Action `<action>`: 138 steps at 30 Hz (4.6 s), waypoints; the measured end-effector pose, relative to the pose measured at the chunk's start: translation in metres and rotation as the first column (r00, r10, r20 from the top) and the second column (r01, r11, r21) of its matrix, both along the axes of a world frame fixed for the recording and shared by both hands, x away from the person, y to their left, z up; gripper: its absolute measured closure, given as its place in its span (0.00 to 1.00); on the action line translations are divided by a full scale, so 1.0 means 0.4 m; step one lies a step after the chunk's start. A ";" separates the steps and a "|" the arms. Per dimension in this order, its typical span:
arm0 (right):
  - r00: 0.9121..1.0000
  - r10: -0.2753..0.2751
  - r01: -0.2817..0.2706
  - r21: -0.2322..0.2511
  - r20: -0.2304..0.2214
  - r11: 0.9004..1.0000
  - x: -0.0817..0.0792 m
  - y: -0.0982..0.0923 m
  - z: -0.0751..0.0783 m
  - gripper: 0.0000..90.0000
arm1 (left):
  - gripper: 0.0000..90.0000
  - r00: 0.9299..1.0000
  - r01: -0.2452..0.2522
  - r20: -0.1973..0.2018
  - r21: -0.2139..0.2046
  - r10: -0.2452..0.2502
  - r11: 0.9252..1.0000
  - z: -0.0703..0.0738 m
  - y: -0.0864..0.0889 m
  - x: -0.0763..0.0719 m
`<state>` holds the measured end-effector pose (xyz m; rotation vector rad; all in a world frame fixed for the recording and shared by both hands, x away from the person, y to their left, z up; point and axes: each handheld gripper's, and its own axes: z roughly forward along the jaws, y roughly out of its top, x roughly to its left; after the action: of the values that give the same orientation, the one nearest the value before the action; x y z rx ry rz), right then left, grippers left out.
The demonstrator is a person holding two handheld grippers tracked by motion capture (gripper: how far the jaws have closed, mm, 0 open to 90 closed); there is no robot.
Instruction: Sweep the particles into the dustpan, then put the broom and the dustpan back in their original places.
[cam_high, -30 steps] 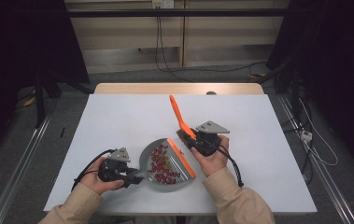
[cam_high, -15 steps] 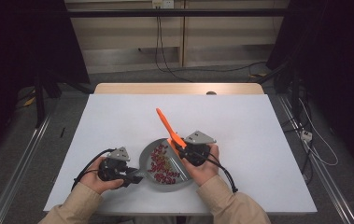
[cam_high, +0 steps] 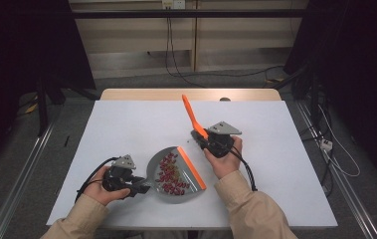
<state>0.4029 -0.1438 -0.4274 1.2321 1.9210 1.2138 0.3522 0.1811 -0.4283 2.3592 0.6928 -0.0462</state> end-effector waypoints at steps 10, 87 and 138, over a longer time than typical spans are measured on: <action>0.994 0.112 -0.113 -0.108 -0.013 0.988 0.010 0.069 -0.042 0.79 | 0.69 0.998 -0.055 -0.022 -0.005 0.055 0.998 -0.006 0.002 0.038; 1.000 0.025 -0.024 0.089 -0.010 0.996 -0.095 -0.177 0.009 0.79 | 0.70 0.912 -0.342 0.205 -0.102 0.356 0.934 0.006 0.070 0.050; 0.981 -0.194 0.194 0.036 -0.012 0.980 -0.130 -0.418 -0.006 0.79 | 0.70 0.848 -0.505 0.164 -0.043 0.505 0.862 -0.023 0.106 0.078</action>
<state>0.3508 -0.3109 -0.4298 1.4103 1.7443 1.1479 0.3834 0.2233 -0.4376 2.0763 1.2035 0.3835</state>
